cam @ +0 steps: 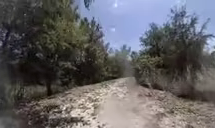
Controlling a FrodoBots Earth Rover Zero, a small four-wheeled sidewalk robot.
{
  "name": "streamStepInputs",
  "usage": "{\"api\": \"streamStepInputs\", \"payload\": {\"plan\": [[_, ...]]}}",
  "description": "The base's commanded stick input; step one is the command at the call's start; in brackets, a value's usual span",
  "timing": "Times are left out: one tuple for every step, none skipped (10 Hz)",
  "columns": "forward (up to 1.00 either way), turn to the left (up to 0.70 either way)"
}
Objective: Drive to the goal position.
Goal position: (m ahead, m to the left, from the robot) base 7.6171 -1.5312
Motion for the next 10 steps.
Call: {"api": "streamStepInputs", "payload": {"plan": [[0.70, 0.00], [0.70, 0.00], [0.70, 0.00], [0.70, 0.00], [0.70, 0.00], [0.70, 0.00], [0.70, 0.00], [0.70, 0.00], [0.70, 0.00], [0.70, 0.00]]}}
